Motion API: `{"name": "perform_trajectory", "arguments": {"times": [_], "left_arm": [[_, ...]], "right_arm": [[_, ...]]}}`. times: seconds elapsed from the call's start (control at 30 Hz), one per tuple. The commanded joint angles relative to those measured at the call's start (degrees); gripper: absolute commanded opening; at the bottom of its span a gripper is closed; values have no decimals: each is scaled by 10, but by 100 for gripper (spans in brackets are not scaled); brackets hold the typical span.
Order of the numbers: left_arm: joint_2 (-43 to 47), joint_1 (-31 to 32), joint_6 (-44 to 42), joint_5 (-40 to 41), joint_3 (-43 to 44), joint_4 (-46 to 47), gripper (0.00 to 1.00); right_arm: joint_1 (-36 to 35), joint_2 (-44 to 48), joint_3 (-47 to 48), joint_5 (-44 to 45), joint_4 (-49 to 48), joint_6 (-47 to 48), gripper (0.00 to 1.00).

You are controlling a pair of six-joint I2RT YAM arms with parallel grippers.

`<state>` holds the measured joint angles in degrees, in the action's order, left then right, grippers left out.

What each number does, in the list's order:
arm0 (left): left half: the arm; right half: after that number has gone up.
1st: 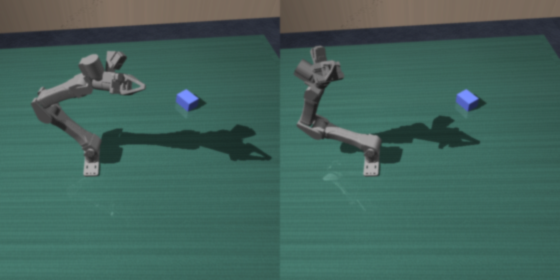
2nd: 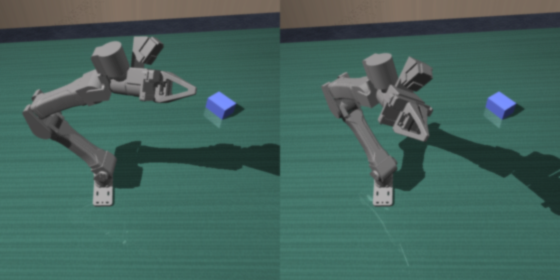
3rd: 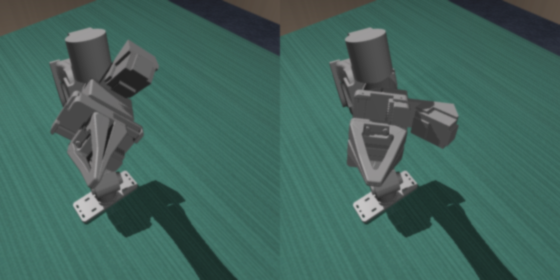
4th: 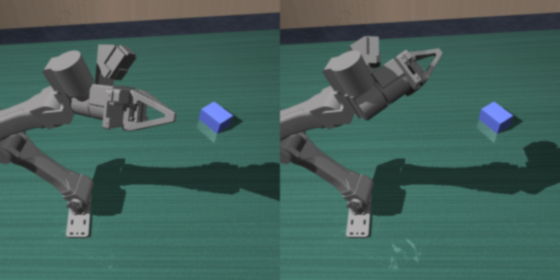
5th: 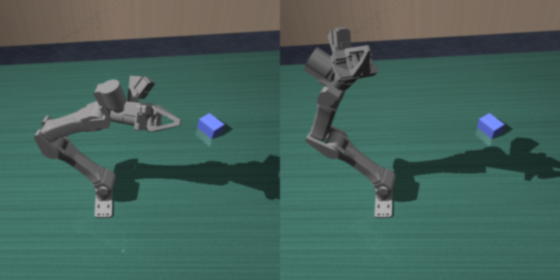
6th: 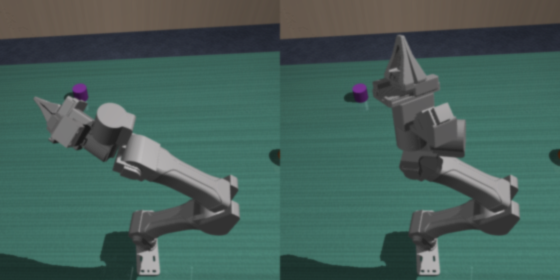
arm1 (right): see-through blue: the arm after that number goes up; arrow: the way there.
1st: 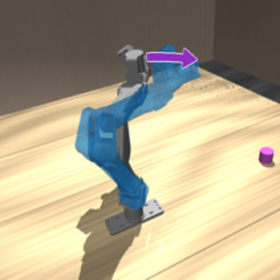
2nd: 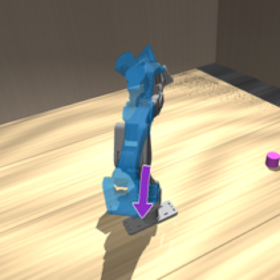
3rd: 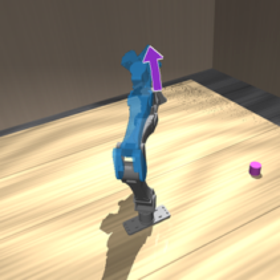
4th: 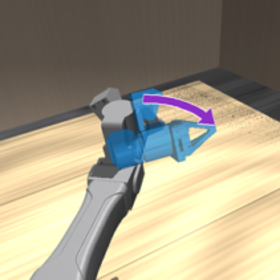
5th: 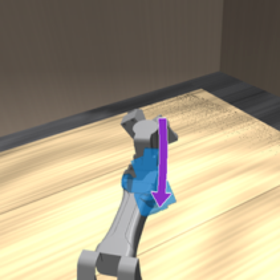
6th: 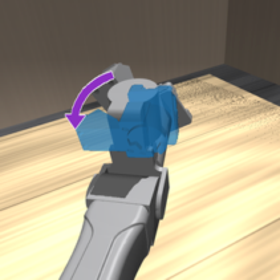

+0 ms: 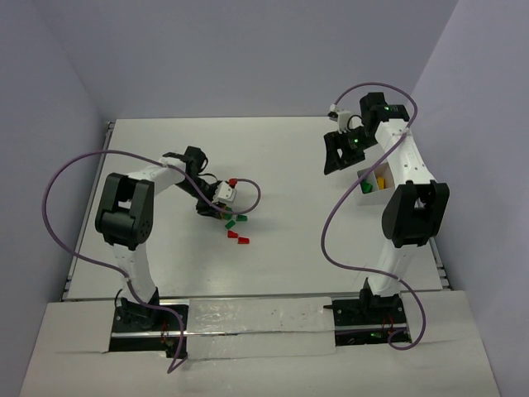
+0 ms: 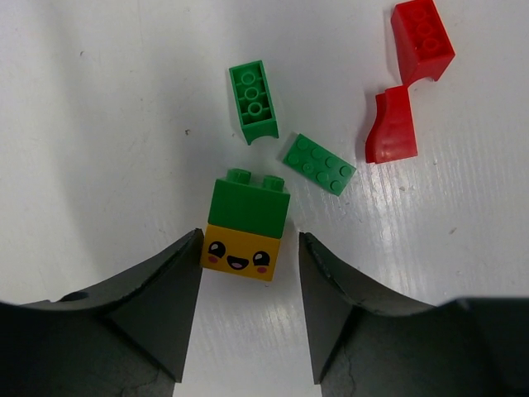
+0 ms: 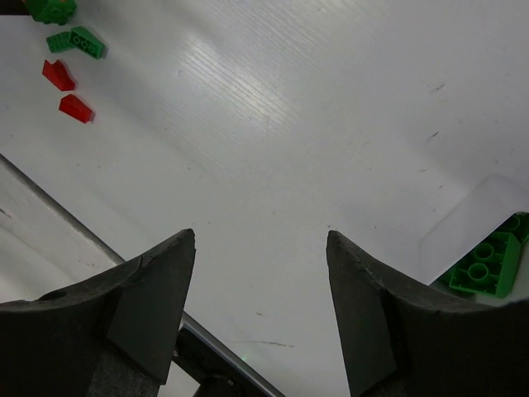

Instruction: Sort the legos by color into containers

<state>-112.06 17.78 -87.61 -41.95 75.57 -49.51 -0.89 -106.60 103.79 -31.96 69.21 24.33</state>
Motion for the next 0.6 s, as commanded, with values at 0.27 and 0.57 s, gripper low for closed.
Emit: {"name": "perform_trajectory", "arguments": {"times": [0.27, 0.57], "left_arm": [[39, 9, -12, 16, -21, 20, 22], [203, 10, 231, 71, -13, 92, 0]], "right_arm": [[-5, 37, -16, -63, -26, -19, 72], [-73, 112, -189, -271, -190, -133, 76]]}}
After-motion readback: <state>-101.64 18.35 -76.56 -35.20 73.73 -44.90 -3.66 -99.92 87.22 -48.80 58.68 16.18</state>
